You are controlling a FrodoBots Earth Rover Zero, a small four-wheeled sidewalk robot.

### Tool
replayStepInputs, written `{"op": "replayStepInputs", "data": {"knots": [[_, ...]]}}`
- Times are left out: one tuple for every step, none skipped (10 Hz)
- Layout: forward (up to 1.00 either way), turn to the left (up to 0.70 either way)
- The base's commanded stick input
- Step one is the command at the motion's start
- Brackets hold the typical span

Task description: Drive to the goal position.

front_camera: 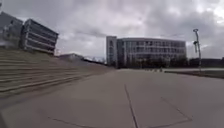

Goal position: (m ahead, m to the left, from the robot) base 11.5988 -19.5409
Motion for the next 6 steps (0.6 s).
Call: {"op": "replayStepInputs", "data": {"knots": [[0.70,0.00],[0.70,0.00],[0.70,0.00],[0.70,0.00],[0.70,0.00],[0.70,0.00]]}}
